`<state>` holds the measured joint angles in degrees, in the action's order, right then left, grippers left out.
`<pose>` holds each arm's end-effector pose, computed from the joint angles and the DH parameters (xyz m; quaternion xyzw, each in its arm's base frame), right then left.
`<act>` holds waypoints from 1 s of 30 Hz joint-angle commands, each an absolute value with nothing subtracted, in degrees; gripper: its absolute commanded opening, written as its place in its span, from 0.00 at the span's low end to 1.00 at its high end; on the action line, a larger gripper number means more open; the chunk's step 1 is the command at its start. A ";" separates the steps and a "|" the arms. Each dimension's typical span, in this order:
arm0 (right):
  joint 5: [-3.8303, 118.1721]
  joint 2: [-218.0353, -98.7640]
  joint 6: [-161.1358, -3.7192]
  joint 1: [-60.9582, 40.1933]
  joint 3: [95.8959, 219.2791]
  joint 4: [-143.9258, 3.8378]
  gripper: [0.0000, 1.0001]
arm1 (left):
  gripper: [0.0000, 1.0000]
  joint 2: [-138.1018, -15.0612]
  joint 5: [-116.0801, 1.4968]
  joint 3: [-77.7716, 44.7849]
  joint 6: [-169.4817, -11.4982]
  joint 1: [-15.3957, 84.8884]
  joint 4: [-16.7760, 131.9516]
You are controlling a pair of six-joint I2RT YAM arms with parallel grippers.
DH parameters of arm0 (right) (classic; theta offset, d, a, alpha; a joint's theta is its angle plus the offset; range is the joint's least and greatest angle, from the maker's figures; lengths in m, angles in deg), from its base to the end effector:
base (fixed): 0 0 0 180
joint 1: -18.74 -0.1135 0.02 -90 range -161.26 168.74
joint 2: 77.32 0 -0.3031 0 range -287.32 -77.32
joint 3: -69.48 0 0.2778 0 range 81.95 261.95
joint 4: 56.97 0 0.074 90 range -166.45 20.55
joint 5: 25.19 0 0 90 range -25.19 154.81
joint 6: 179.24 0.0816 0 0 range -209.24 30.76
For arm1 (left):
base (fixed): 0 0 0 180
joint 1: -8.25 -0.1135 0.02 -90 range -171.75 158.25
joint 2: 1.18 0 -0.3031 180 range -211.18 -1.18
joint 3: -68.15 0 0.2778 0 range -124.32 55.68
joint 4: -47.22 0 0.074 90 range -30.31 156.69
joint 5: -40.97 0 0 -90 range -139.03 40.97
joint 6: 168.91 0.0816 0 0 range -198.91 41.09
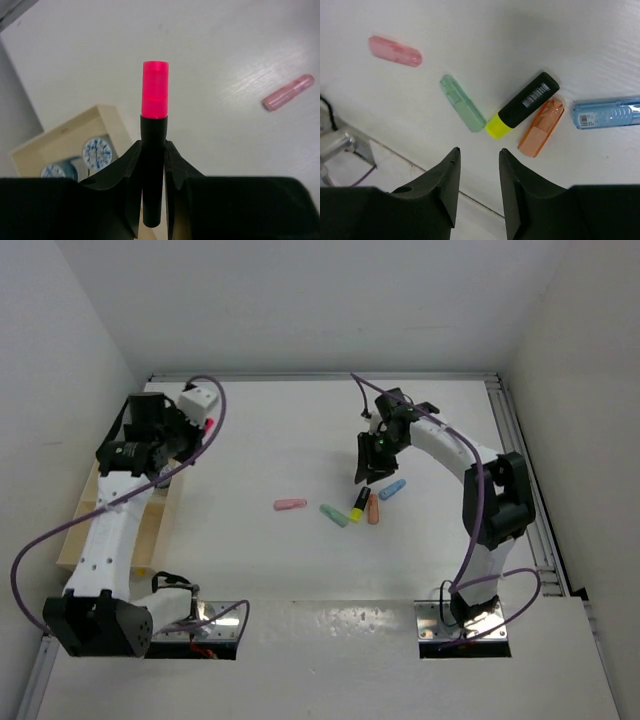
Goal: Sort the stationery into containers
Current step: Place the pen in the storage box.
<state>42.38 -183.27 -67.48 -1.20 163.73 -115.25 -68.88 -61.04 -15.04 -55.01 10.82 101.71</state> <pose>0.3903 0.1747 0.2082 -0.0185 0.9664 0.2397 0.0912 0.2912 -0.0301 0.3713 0.2494 0.8635 -0.0136 0.4382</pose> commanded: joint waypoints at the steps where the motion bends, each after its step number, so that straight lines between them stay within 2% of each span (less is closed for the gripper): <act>1: 51.27 -184.45 -58.31 -4.36 162.81 -112.78 0.36 | 0.00 -62.19 -57.93 -14.64 -65.98 4.66 102.75; 10: 66.74 -186.74 -50.14 -8.50 159.65 -115.77 0.39 | 0.00 -59.28 -57.29 -18.15 -67.92 -9.15 114.26; 11: 67.01 -186.92 -49.78 -8.59 158.60 -115.85 0.44 | 0.00 -59.01 -57.64 -18.94 -67.92 -10.55 115.23; 14: 65.26 -187.79 -48.90 -8.59 157.98 -115.16 0.47 | 0.00 -59.01 -58.08 -19.56 -68.36 -12.84 116.73; 23: 62.09 -192.89 -49.60 -8.59 163.25 -114.54 0.45 | 0.00 -59.45 -57.73 -20.44 -68.01 -17.68 120.07; 30: 62.35 -192.19 -48.11 -8.68 161.67 -115.15 0.46 | 0.00 -58.83 -57.91 -18.95 -67.22 -19.17 120.07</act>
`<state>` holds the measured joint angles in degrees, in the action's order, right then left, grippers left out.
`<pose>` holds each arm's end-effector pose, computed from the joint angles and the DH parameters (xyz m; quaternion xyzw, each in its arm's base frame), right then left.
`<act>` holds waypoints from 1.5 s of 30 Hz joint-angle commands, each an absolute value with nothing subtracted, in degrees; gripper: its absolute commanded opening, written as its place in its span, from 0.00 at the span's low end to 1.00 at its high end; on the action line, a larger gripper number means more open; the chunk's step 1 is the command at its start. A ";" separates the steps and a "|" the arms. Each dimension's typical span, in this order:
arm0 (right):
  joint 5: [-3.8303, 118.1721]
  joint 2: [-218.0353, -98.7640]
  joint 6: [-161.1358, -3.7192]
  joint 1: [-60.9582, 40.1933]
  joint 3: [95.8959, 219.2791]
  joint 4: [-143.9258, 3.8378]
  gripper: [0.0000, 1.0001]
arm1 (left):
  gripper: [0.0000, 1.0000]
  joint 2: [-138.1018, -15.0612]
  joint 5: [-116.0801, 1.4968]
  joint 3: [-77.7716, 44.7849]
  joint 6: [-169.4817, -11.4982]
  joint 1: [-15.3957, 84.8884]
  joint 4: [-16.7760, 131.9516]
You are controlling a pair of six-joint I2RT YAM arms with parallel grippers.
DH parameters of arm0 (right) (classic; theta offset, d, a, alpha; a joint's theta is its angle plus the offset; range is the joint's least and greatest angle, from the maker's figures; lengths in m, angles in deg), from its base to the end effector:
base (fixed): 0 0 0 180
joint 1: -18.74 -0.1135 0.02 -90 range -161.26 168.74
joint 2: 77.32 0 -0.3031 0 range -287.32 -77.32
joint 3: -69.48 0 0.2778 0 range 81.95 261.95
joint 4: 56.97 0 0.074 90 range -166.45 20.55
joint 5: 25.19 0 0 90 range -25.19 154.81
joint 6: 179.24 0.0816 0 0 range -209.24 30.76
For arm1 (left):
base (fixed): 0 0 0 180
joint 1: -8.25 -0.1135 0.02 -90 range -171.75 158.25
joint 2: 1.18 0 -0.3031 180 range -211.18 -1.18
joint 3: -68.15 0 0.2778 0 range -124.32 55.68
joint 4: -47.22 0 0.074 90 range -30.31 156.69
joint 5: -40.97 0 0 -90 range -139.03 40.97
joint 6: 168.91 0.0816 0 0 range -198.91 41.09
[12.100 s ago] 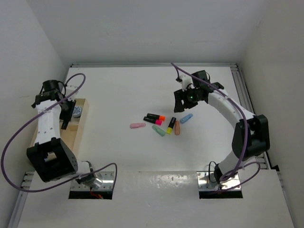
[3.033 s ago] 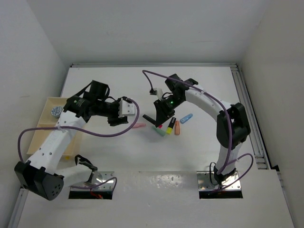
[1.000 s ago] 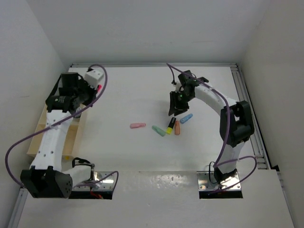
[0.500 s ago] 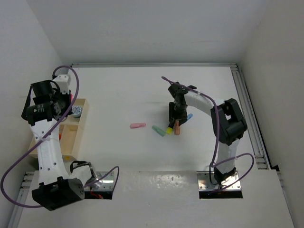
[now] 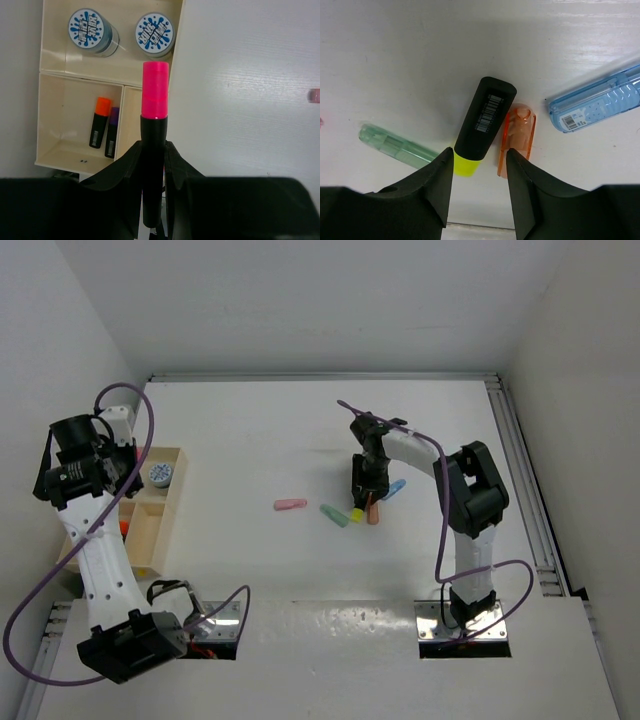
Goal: Sort the stationery into containers
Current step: Place the pen in the storage box.
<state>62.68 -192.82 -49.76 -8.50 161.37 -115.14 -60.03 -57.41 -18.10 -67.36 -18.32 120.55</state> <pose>0.3785 0.1983 0.1219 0.1050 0.9917 0.0549 0.0497 0.1998 0.0866 0.3896 -0.0937 0.9201 0.0582 0.3758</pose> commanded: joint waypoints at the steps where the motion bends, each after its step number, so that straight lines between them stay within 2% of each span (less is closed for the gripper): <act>1: 62.35 -192.28 -48.11 -8.76 160.97 -114.89 0.46 | 0.00 -59.01 -57.91 -18.94 -67.22 -19.35 119.99; 21: 64.37 -196.76 -48.99 -9.82 162.90 -112.34 0.44 | 0.00 -65.85 -59.93 -17.19 -63.71 -26.03 120.60; 25: 64.64 -197.11 -51.36 -9.82 162.55 -111.64 0.33 | 0.00 -69.28 -62.74 -15.78 -55.55 -30.67 120.77; 28: 62.97 -196.50 -54.69 -9.73 162.81 -111.20 0.13 | 0.00 -73.50 -65.11 -16.22 -47.66 -34.45 122.18; 29: 62.27 -196.24 -55.66 -9.73 162.81 -111.02 0.02 | 0.00 -75.51 -65.81 -16.39 -45.97 -35.51 122.70; 30: 62.09 -195.45 -56.89 -9.73 162.90 -111.02 0.00 | 0.00 -76.40 -66.51 -17.35 -42.12 -36.74 123.14; 37: 58.66 -191.23 -61.29 -8.41 160.88 -110.50 0.00 | 0.00 -84.05 -68.11 -19.91 -25.23 -47.11 128.86; 41: 57.43 -189.30 -64.88 -7.71 160.88 -110.14 0.00 | 0.00 -87.21 -69.06 -19.12 -18.72 -48.62 128.60; 45: 54.28 -187.71 -67.44 -7.10 162.11 -110.84 0.00 | 0.00 -87.92 -68.19 -16.49 -19.40 -48.53 123.78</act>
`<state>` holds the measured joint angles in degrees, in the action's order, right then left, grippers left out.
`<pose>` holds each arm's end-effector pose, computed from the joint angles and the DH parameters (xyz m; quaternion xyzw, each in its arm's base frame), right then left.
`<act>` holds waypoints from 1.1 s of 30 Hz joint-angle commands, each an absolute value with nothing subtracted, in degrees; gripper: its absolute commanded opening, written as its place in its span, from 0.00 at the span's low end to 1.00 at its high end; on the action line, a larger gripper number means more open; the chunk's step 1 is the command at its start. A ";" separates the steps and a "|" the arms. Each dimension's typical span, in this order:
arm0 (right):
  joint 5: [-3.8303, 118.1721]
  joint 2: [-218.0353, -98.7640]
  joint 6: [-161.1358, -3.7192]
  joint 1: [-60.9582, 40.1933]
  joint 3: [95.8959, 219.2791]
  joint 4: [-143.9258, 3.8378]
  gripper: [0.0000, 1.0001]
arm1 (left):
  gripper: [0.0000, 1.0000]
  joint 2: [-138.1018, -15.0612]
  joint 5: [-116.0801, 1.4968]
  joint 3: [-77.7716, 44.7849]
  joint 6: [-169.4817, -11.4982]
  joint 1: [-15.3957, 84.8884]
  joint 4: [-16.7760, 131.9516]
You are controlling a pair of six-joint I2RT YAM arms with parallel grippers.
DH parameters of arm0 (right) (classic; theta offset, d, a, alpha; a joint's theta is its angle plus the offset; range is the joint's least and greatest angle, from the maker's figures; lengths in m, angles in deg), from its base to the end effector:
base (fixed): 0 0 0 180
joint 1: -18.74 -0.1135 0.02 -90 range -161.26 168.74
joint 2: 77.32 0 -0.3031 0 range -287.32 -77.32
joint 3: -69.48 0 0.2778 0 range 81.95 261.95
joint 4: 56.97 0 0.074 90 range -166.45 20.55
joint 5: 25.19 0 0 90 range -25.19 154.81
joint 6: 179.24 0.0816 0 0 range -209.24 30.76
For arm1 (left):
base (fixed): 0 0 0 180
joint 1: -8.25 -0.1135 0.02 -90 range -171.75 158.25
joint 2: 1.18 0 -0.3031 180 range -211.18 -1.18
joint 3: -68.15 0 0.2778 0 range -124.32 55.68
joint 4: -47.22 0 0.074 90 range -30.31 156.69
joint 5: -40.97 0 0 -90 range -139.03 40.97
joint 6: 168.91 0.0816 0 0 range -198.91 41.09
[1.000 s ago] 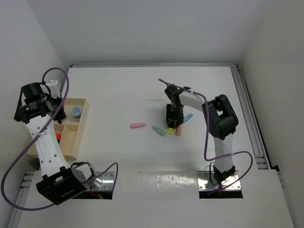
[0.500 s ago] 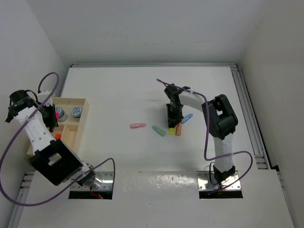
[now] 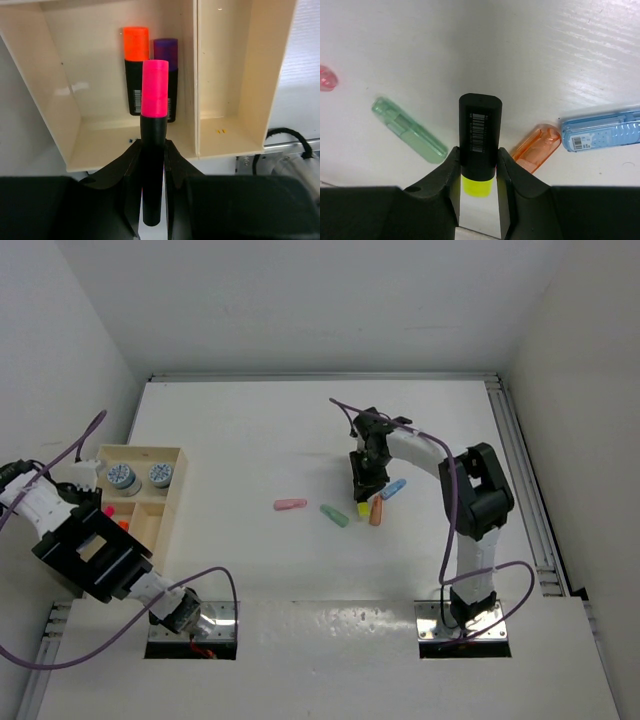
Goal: Sort the stationery into containers
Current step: Place the pen in the storage box, then pick up the pen from the center of the board.
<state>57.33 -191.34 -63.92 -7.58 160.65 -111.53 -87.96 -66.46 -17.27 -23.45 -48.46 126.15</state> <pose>0.3835 0.2016 0.1313 -0.0158 0.9918 0.1060 0.0703 0.1886 0.2426 0.2599 0.0021 0.9850 -0.0148 0.1720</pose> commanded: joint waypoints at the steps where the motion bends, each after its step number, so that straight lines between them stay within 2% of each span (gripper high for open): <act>1: 53.74 -186.75 -68.58 -6.83 162.20 -110.85 0.00 | 0.00 -88.10 -67.93 -15.26 -19.93 -48.62 122.72; 10: 51.89 -182.62 -75.79 -6.74 163.69 -113.22 0.00 | 0.00 -88.28 -63.36 -9.11 -33.98 -48.62 104.44; 14: 51.11 -180.68 -77.46 -6.48 163.43 -113.57 0.00 | 0.01 -88.18 -63.09 -6.55 -34.88 -48.62 99.43; 17: 49.88 -179.54 -78.96 -6.48 162.99 -114.18 0.00 | 0.08 -90.46 -63.80 -7.08 -34.18 -48.62 99.59; 18: 49.61 -179.19 -79.83 -6.48 163.08 -114.27 0.00 | 0.16 -91.17 -63.80 -7.77 -34.26 -48.62 99.77; 20: 49.17 -178.92 -80.36 -6.57 163.25 -114.45 0.00 | 0.24 -92.57 -63.80 -8.13 -34.35 -48.62 99.86; 21: 49.08 -178.57 -80.97 -6.48 163.43 -114.71 0.00 | 0.32 -92.58 -63.71 -8.31 -34.26 -48.62 99.86; 23: 48.47 -178.39 -81.77 -6.48 164.13 -115.06 0.00 | 0.40 -91.89 -64.14 -8.22 -33.48 -48.62 100.21; 24: 48.38 -178.22 -82.38 -6.39 164.48 -115.32 0.00 | 0.47 -91.36 -65.45 -8.05 -32.17 -48.62 100.47; 27: 47.07 -178.39 -83.09 -6.57 166.06 -116.29 0.00 | 0.56 -88.63 -68.71 -8.31 -29.44 -48.62 102.58; 33: 37.06 -178.74 -83.70 -6.39 170.10 -121.47 0.00 | 0.58 -79.07 -81.26 -12.95 -21.62 -48.62 109.85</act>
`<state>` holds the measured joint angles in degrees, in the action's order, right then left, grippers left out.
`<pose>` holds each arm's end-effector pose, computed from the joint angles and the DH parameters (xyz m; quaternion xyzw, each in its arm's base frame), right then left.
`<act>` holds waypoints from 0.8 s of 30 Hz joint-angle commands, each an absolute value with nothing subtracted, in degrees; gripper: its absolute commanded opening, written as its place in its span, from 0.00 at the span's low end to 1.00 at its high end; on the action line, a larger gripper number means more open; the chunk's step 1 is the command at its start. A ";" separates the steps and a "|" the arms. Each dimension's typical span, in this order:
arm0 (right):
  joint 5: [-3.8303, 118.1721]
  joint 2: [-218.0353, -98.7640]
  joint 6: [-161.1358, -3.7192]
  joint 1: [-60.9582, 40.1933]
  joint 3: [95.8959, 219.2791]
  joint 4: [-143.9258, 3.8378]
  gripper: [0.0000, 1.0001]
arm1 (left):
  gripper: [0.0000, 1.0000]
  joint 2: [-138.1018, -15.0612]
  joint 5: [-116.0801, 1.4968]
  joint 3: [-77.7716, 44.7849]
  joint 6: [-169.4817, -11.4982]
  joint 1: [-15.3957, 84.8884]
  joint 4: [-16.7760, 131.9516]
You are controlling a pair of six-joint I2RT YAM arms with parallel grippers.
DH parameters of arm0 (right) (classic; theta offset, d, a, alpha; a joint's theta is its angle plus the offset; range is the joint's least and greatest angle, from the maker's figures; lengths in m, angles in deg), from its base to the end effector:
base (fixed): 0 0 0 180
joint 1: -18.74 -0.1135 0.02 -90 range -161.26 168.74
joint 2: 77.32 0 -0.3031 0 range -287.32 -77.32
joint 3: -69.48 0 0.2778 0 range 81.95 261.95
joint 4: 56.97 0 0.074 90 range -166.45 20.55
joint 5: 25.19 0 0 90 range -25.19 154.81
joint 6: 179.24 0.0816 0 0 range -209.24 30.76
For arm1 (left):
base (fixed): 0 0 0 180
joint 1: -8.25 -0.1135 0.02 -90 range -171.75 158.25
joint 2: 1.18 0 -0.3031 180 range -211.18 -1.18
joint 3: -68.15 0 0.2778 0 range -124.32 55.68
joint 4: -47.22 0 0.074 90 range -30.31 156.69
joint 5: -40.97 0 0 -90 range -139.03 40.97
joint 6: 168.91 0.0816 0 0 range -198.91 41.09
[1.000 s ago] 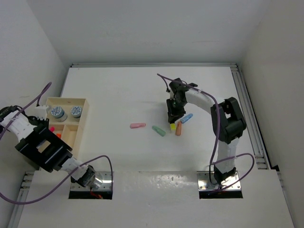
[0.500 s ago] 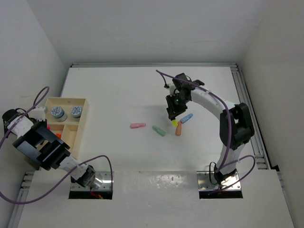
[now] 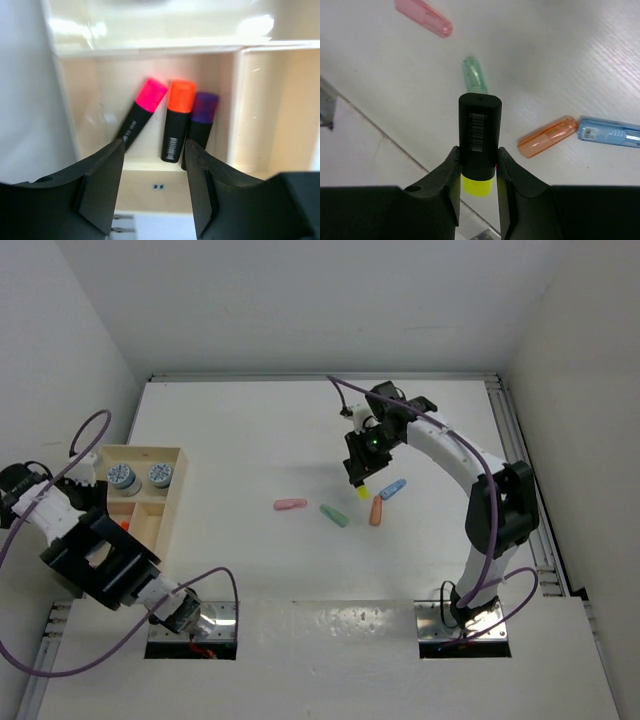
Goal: Sort the stationery into containers
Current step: Pick up the pen from the center of the board.
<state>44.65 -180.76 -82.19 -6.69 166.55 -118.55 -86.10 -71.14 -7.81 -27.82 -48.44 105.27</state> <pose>0.3700 0.2071 0.2379 -0.1874 0.9486 0.2176 0.1327 0.2047 0.2556 0.2344 -0.0088 0.9625 0.0473 0.2671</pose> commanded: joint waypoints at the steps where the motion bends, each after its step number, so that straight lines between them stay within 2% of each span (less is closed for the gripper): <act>1: 35.04 -178.83 -84.05 -6.39 171.33 -123.48 0.00 | 0.57 -75.65 -84.24 -13.92 -19.34 -48.62 111.88; 4: 27.12 -179.27 -84.93 -7.09 172.74 -127.00 0.00 | 0.55 -69.04 -100.39 -18.22 -2.93 -48.27 125.66; 6: 21.87 -179.36 -85.81 -7.71 172.75 -128.42 0.00 | 0.52 -65.19 -103.86 -19.99 11.31 -44.94 135.31; 10: 13.94 -179.71 -87.39 -9.20 172.48 -130.09 0.00 | 0.50 -54.54 -107.38 -15.79 15.29 -33.35 135.19; 14: 7.97 -180.67 -87.23 -10.26 172.66 -131.50 0.00 | 0.51 -54.00 -108.71 -16.83 12.93 -19.65 135.01; 19: 3.20 -182.00 -85.03 -11.22 172.22 -130.80 0.00 | 0.51 -54.00 -105.82 -16.31 10.40 -10.05 131.26; 20: 2.94 -182.34 -84.68 -12.01 172.22 -130.45 0.00 | 0.51 -54.43 -103.89 -16.48 7.43 -8.21 128.89; 21: 2.59 -182.78 -84.24 -12.45 172.22 -130.27 0.00 | 0.50 -55.31 -102.48 -16.83 -3.74 -3.84 125.21; 24: 2.59 -183.31 -83.62 -14.21 172.30 -129.48 0.00 | 0.48 -66.08 -97.29 -24.46 -11.92 6.11 123.23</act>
